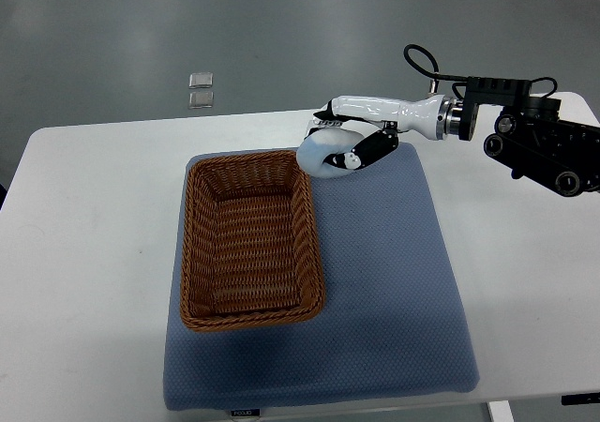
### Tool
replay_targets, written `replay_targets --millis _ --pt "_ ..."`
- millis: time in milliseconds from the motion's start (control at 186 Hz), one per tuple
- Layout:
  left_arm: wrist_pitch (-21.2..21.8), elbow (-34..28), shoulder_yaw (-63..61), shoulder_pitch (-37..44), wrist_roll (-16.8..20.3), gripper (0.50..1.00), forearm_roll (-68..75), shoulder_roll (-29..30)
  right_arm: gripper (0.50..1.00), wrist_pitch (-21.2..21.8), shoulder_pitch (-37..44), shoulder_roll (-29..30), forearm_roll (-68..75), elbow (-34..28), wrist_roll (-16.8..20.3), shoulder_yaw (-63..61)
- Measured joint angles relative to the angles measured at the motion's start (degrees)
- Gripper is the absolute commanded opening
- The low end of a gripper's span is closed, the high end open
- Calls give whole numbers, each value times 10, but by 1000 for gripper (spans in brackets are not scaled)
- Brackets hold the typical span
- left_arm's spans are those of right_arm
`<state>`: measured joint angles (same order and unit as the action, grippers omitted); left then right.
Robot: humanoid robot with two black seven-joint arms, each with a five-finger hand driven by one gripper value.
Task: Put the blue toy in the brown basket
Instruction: 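Carry the blue toy with the right hand over the wicker basket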
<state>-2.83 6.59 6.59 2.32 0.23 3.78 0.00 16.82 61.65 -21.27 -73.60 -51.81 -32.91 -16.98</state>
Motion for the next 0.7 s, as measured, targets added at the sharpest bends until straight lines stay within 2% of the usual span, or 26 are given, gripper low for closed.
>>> replay_targets --millis 205,468,700 --pt "0 0 0 0 0 1000 0 0 500 -1 -7 55 0 -21 -2 0" --pt "0 0 0 0 0 1000 0 0 500 -30 -31 162 -4 2 6 9" --pt "0 0 0 0 0 1000 0 0 500 -58 -51 209 -1 38 35 10"
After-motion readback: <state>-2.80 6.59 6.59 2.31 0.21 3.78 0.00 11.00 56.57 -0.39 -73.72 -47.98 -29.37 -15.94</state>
